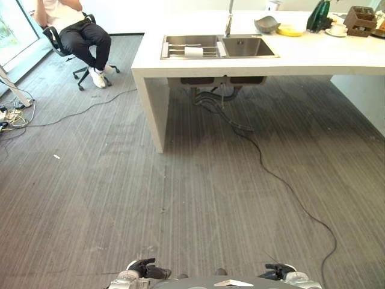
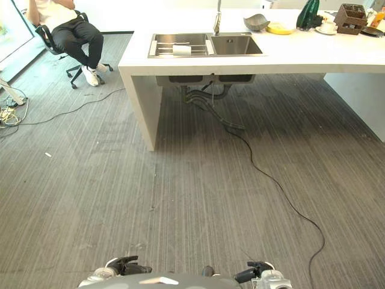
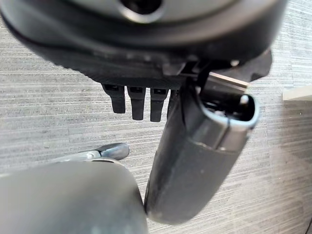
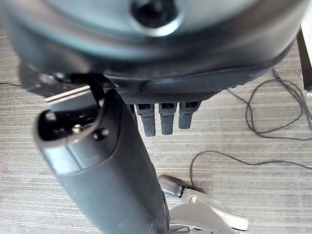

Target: Place the dishes in the dishwasher.

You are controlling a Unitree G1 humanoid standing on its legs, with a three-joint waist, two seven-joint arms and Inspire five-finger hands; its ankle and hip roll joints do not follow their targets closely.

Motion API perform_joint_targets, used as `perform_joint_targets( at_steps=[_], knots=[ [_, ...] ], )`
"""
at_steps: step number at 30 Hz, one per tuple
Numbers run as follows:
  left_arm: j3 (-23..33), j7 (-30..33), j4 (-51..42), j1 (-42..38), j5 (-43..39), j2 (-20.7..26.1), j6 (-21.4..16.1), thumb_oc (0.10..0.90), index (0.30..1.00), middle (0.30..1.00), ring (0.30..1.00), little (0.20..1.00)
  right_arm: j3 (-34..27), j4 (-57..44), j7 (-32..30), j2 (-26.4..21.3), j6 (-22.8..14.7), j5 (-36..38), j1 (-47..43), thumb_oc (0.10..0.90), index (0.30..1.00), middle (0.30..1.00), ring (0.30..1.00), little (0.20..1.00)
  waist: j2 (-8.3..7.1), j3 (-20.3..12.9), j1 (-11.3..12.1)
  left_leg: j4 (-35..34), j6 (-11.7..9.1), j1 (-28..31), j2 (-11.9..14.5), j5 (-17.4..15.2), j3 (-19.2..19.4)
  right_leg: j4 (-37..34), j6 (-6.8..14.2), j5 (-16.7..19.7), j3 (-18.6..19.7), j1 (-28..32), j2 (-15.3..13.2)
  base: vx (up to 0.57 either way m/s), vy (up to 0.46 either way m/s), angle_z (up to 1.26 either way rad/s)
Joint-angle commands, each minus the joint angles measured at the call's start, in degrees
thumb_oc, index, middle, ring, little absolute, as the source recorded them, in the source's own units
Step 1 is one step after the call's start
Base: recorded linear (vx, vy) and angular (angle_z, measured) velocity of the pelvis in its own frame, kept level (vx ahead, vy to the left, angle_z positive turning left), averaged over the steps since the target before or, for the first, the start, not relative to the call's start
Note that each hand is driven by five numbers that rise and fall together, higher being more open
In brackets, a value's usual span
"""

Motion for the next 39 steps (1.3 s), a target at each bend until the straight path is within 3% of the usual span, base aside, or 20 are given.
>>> perform_joint_targets(
  at_steps=[1, 8, 11, 18, 39],
  knots=[
    [-4.8, 1.1, 1.7, -4.3, 4.4, 1.5, -1.1, 0.800, 0.900, 0.900, 0.900, 0.900, 0.4, 2.5, -0.4, -1.8, -0.9, 0.7, -2.8, 0.800, 0.900, 0.900, 0.900, 0.900, 0.58, -0.7, 2.1, -1.2, -5.0, -1.9, 2.7, 0.3, -4.1, 0.9, 10.0, -5.3, 2.3, 1.5, -4.5, 0.00, 0.000, 0.00],
    [-4.8, 1.9, -1.5, -5.7, 3.6, 2.8, -1.8, 0.800, 0.900, 0.900, 0.900, 0.900, 0.3, 0.1, -0.9, -3.1, -1.7, 1.2, -3.9, 0.800, 0.900, 0.900, 0.900, 0.900, 0.57, -0.9, 2.5, -1.2, -5.0, -1.6, 2.5, 0.1, -5.0, 0.9, 9.9, -5.7, 2.1, 2.1, -4.5, 0.01, 0.003, 0.02],
    [-6.9, 5.6, -10.0, -6.2, 9.7, 5.5, -2.6, 0.800, 0.900, 0.900, 0.900, 0.900, -0.3, -5.5, -2.6, -4.1, -3.4, 1.9, -4.7, 0.800, 0.900, 0.900, 0.900, 0.900, 0.57, -0.8, 2.5, -1.2, -5.0, -1.5, 2.3, 0.0, -5.2, 0.9, 10.1, -5.8, 2.1, 2.3, -4.6, 0.01, 0.016, 0.06],
    [-5.1, 6.9, -19.9, -4.3, 6.8, 6.4, -3.7, 0.800, 0.900, 0.900, 0.900, 0.900, -1.1, -16.1, -4.8, -5.9, -5.0, 1.1, -3.7, 0.800, 0.900, 0.900, 0.900, 0.900, 0.64, -0.2, 2.5, -1.2, -4.9, -1.6, 2.2, 0.0, -5.4, 0.9, 10.2, -5.7, 2.0, 2.2, -4.8, 0.00, 0.002, 0.06],
    [-3.5, 4.2, -14.3, -2.2, -4.3, 2.2, -2.0, 0.800, 0.900, 0.900, 0.900, 0.900, 1.2, -13.8, -3.5, -4.1, -3.3, 1.2, -3.2, 0.800, 0.900, 0.900, 0.900, 0.900, 0.22, 0.5, 0.1, -1.2, -4.7, -2.8, 2.1, 0.6, -4.6, 0.9, 9.4, -4.9, 4.5, 0.2, -4.4, -0.01, -0.002, -0.01]
  ],
)
